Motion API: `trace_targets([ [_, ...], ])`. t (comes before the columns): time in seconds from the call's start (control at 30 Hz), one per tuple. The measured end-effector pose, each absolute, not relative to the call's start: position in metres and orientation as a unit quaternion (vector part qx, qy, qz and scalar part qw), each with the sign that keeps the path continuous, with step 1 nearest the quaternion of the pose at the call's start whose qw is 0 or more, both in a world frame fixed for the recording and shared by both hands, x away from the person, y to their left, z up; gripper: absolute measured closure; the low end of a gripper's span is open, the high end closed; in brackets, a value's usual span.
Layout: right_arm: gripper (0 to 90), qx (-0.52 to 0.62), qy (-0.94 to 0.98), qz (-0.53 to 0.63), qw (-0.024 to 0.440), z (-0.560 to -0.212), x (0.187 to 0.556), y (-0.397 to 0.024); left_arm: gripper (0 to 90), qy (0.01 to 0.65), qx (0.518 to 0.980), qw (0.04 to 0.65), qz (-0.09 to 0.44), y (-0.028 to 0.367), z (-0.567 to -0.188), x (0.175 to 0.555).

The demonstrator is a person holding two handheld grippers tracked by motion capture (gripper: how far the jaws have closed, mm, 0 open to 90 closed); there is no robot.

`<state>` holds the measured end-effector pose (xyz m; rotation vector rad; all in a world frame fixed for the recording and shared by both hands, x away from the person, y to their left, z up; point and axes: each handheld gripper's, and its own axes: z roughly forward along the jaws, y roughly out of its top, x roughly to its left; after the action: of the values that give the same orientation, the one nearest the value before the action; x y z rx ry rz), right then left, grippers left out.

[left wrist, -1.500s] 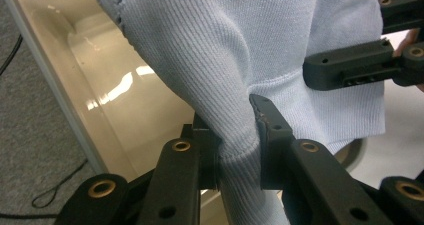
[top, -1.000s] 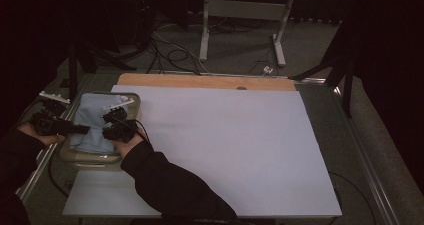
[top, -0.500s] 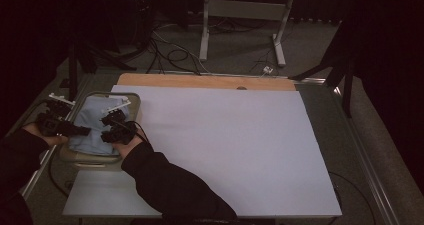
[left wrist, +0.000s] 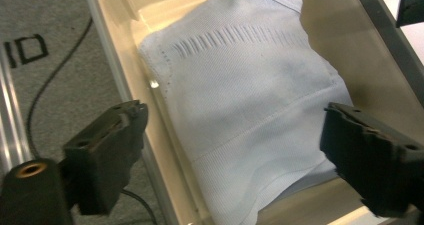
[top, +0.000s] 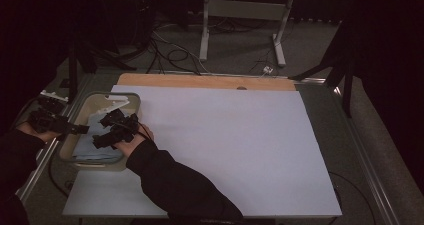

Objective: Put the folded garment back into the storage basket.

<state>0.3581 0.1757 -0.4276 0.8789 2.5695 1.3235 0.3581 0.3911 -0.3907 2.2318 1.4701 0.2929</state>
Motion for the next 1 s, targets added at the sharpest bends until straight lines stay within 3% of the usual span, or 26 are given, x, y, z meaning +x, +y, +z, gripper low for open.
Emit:
trace_targets([
  [0.67,10.4,0.254,0.855,0.452,0.021,-0.430,0.363,0.157,4.0,0.501,0.823,0.239,0.118,0.374,-0.385,0.355],
  [1.0,10.4,0.245,0.860,0.448,0.028,-0.430,0.370,0.142,0.4,0.493,0.824,0.250,0.121,0.368,-0.387,0.355],
])
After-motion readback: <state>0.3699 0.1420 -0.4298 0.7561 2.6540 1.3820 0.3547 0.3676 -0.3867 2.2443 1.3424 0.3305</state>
